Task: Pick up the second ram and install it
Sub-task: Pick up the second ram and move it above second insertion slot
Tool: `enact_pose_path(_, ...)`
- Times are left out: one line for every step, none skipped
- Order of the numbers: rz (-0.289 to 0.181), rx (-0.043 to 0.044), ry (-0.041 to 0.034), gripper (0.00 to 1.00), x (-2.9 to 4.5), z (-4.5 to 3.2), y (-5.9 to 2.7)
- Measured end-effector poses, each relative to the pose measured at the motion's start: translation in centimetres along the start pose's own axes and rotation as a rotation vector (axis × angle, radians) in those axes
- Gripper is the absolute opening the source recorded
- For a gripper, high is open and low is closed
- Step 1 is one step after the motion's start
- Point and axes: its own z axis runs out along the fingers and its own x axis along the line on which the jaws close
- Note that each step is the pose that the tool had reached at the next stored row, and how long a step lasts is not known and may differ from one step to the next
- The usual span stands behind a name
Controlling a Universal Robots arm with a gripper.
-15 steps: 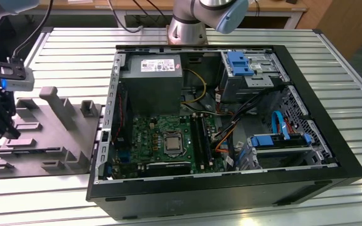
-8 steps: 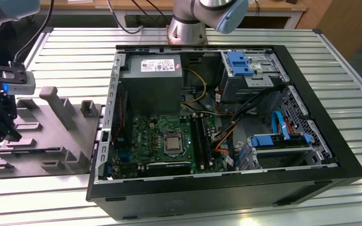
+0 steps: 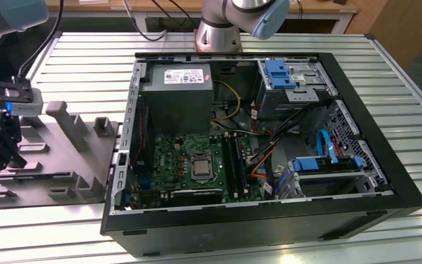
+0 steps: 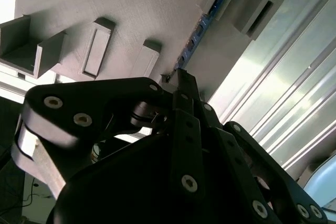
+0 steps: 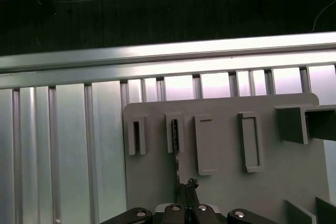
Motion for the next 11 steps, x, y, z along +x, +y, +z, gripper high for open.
enact_pose_path(-0.003, 0.0, 0.0, 0.1, 0.03, 0.11, 0.0)
enact_pose_path(-0.005, 0.0, 0.0002, 0.1, 0.07, 0.21, 0.0)
enact_pose_path(-0.007, -0.0001, 0.0002, 0.1, 0.1, 0.3, 0.0)
enact_pose_path(-0.009, -0.0001, 0.0003, 0.1, 0.14, 0.39, 0.0)
enact_pose_path(-0.01, -0.0001, 0.0003, 0.1, 0.17, 0.47, 0.0)
enact_pose_path(-0.012, -0.0001, 0.0004, 0.1, 0.2, 0.55, 0.01)
enact_pose_path(-0.013, -0.0001, 0.0005, 0.1, 0.23, 0.62, 0.01)
enact_pose_path(-0.015, -0.0002, 0.0006, 0.1, 0.25, 0.68, 0.02)
enact_pose_path(-0.018, -0.0003, 0.0007, 0.1, 0.26, 0.74, 0.04)
enact_pose_path(-0.021, -0.0004, 0.0009, 0.1, 0.27, 0.78, 0.04)
enact_pose_path(-0.026, -0.0006, 0.0011, 0.1, 0.28, 0.83, 0.05)
